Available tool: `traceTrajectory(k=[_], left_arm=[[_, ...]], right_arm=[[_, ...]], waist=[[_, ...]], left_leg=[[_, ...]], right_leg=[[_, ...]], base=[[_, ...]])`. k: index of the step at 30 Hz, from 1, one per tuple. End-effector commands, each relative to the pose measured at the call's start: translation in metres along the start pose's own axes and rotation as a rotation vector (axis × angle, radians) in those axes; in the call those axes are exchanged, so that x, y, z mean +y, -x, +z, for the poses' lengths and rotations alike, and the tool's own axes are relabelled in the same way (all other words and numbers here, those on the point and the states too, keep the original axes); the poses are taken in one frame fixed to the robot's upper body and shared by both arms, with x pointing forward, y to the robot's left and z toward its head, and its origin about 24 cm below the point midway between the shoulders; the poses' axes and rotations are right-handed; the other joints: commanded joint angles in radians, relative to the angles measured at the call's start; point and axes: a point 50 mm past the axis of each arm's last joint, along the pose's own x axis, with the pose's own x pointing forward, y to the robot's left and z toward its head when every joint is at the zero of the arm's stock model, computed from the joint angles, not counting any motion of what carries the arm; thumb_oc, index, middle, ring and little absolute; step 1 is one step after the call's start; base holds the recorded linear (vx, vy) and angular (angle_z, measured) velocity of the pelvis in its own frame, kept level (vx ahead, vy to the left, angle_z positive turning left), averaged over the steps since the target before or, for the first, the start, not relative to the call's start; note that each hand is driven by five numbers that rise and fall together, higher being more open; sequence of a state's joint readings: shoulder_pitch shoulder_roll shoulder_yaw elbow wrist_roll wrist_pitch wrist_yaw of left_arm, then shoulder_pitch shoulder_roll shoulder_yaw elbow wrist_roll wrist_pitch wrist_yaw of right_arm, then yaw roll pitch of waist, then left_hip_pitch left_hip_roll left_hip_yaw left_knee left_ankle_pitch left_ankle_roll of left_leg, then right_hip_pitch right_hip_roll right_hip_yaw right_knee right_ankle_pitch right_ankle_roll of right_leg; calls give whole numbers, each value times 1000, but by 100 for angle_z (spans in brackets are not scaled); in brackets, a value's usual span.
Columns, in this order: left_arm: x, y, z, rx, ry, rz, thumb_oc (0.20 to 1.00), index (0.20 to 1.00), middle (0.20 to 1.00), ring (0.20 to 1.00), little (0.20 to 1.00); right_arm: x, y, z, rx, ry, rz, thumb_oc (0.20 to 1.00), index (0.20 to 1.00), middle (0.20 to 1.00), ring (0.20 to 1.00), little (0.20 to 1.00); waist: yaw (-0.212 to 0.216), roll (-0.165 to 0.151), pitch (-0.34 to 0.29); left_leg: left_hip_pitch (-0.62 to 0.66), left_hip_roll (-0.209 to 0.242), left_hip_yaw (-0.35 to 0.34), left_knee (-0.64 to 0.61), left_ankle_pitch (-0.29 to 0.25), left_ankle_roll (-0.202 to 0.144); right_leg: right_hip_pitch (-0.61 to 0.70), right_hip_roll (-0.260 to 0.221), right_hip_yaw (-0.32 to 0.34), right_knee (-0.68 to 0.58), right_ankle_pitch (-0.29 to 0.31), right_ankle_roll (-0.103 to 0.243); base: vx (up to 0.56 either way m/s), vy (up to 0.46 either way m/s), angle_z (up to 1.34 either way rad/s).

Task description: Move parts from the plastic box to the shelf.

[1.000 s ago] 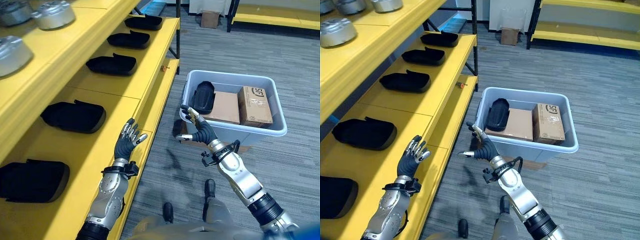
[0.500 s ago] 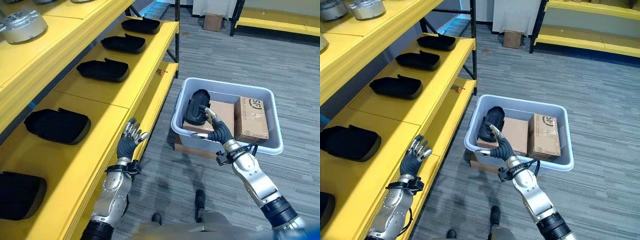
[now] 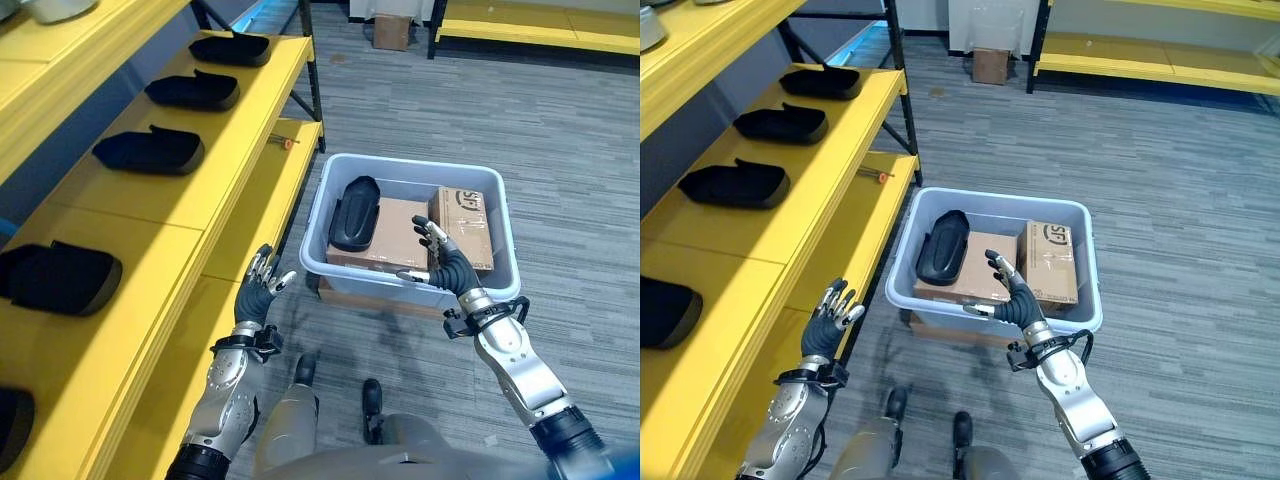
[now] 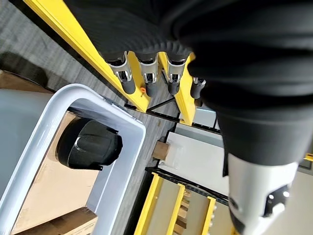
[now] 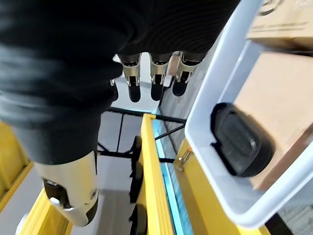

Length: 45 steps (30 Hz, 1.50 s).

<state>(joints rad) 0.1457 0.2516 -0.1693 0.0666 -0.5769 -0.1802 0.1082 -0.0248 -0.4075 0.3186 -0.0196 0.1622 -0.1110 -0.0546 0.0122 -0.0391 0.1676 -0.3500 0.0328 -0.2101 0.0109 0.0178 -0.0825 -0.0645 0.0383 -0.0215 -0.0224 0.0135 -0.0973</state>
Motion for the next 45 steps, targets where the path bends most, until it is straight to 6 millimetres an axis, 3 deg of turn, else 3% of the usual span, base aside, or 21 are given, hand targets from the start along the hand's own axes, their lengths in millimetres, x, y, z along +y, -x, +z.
traceTrajectory(k=[1,3,11,23,33,41,45], left_arm=[[2,2,20,-111,-26,-27,1000,1000,1000,1000,1000],[1,2,22,-122,-21,-41,1000,1000,1000,1000,1000],[9,2,35,-159,-46,-32,1000,1000,1000,1000,1000],[11,1,41,-170,-94,-27,1000,1000,1000,1000,1000],[-25,-33,81,-368,-149,-86,1000,1000,1000,1000,1000],[-57,-69,118,-532,-123,-30,1000,1000,1000,1000,1000],[-66,-79,128,-565,-129,-9,1000,1000,1000,1000,1000]], right_arm=[[3,-6,23,-133,6,-1,1000,1000,1000,1000,1000],[4,-3,21,-125,-3,7,1000,1000,1000,1000,1000],[16,-6,16,-91,-22,66,1000,1000,1000,1000,1000],[22,-5,19,-98,-40,86,1000,1000,1000,1000,1000],[24,-18,42,-205,-43,71,1000,1000,1000,1000,1000],[25,-31,66,-308,-34,43,1000,1000,1000,1000,1000],[27,-36,72,-334,-34,37,1000,1000,1000,1000,1000]], waist=[[26,7,-29],[20,20,-39],[20,-5,-56],[17,-35,-76],[-26,-53,-10],[-77,-76,69],[-90,-82,87]], left_leg=[[83,-17,-45,-7,127,28],[114,-14,-9,-5,116,31],[126,-45,87,48,29,84],[152,-52,132,6,11,105],[103,-19,189,-10,30,89],[36,2,262,-39,65,73],[22,8,276,-55,79,65]], right_leg=[[97,-28,93,-32,-62,132],[108,-60,102,-37,-65,146],[90,-144,141,-33,-49,197],[57,-176,150,-46,-23,232],[-59,-160,194,-53,21,231],[-191,-137,245,-59,88,241],[-220,-131,250,-62,99,243]], base=[[244,310,-134],[228,311,-137],[105,194,-35],[29,63,-16],[-81,-9,-20],[-82,-5,-32],[-34,-9,-28]])
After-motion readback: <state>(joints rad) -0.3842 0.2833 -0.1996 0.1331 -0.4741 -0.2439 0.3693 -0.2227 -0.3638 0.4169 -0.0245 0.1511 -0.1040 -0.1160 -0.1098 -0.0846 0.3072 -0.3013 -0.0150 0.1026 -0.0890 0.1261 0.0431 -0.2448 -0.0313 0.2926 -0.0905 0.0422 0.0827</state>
